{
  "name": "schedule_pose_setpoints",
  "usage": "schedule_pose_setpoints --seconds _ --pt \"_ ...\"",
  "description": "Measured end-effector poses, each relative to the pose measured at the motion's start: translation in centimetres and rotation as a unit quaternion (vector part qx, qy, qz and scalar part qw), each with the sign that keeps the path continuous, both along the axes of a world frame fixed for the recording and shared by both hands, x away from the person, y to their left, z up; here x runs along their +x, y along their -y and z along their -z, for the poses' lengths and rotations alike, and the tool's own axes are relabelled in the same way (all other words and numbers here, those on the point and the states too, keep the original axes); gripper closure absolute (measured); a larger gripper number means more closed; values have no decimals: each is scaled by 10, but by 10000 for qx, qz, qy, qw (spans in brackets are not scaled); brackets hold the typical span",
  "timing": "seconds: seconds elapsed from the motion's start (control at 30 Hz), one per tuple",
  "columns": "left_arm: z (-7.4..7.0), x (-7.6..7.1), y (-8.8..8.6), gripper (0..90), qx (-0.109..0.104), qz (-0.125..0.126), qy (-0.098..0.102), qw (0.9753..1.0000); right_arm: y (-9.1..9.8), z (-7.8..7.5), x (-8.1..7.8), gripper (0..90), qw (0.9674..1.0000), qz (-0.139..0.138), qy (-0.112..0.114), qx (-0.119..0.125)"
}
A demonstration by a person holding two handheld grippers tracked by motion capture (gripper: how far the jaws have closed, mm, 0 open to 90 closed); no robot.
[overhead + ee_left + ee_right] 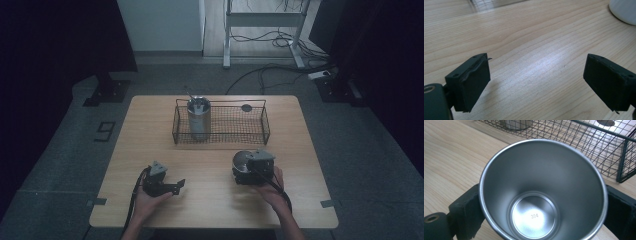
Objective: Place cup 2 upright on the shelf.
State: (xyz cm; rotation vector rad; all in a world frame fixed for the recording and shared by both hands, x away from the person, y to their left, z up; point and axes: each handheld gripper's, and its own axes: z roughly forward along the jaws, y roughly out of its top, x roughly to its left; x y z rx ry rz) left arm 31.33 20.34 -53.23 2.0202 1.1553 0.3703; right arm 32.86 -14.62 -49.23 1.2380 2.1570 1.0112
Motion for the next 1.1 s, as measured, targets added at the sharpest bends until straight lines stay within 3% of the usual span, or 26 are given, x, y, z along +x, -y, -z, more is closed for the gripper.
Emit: schedule_pose_setpoints --seconds 0.23,0.43,0.73,1.1 --pt "-2 -2 5 101 27 -10 193 9998 1 3 -3 65 9998 103 134 106" --pt "-4 6 15 113 -47 43 167 9998 9 3 -10 66 9993 239 121 280" --pt "-8 10 26 113 -140 220 175 9995 24 3 -16 68 9983 448 151 327" --pt "-10 6 32 113 -140 318 180 9992 23 -27 -29 68 9975 286 369 537"
